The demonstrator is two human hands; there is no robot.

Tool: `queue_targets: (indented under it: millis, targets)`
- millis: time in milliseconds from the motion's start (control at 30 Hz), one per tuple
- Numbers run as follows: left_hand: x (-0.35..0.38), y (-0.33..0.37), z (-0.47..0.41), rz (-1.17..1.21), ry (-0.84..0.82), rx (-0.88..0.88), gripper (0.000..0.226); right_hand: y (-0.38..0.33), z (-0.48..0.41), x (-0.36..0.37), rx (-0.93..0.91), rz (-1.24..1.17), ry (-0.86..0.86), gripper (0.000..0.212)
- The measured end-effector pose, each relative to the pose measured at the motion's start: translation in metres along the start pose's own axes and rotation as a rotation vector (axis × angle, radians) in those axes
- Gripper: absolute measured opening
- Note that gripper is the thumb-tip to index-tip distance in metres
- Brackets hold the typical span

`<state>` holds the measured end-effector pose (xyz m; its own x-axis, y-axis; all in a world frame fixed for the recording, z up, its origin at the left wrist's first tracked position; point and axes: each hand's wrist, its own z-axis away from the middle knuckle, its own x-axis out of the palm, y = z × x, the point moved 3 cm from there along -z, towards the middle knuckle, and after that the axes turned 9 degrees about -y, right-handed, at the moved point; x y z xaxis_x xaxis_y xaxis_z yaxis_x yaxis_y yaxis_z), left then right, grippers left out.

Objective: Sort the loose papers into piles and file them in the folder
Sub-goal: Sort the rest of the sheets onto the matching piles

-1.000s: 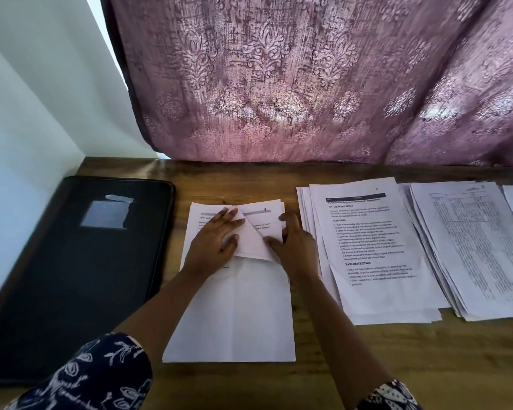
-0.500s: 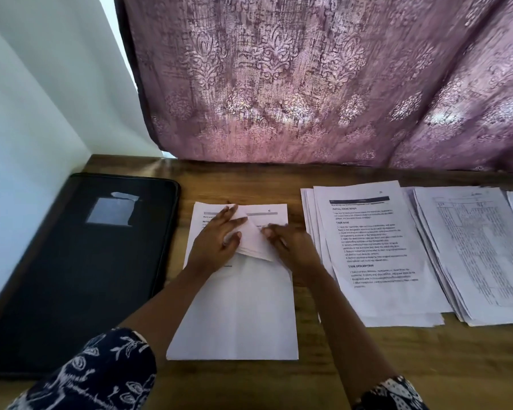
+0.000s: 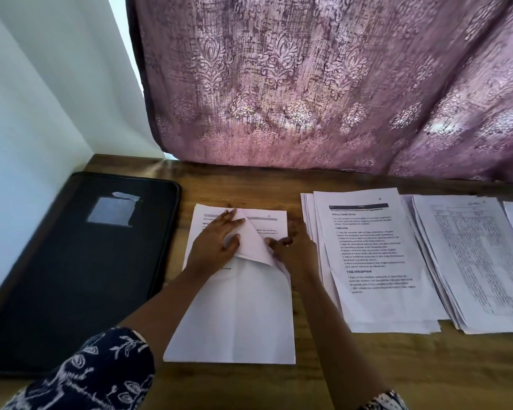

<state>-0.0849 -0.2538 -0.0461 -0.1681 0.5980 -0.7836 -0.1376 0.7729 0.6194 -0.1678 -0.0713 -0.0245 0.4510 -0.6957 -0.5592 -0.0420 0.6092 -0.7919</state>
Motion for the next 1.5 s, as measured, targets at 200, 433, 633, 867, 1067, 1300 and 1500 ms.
queue_targets:
  millis: [200,433,633,867,1067,1300,1500]
  targets:
    - [-0.002,0.003,0.001,-0.005,-0.012,-0.009,0.068,-0.013,-0.013,0.003,-0.281,0.572,-0.048,0.063]
    - [-0.003,0.004,0.003,0.002,0.005,0.002,0.067,-0.01,-0.01,0.001,-0.276,0.637,-0.039,0.051]
    - [-0.003,0.003,0.003,0.01,0.02,0.012,0.064,-0.009,0.005,-0.002,-0.102,0.115,0.13,0.057]
    - [-0.005,0.008,0.008,0.284,0.092,0.04,0.056,-0.014,0.029,0.022,-0.675,0.562,-0.007,0.028]
    - [-0.001,0.002,0.001,-0.01,0.018,0.042,0.057,-0.016,-0.002,0.001,-0.437,0.423,-0.122,0.034]
    - [-0.001,0.003,0.001,-0.005,0.016,0.031,0.059,0.0,-0.021,-0.002,-0.345,0.67,-0.182,0.057]
    - [-0.003,0.007,0.002,-0.005,0.021,0.058,0.061,-0.003,0.002,-0.007,-0.063,0.319,0.009,0.048]
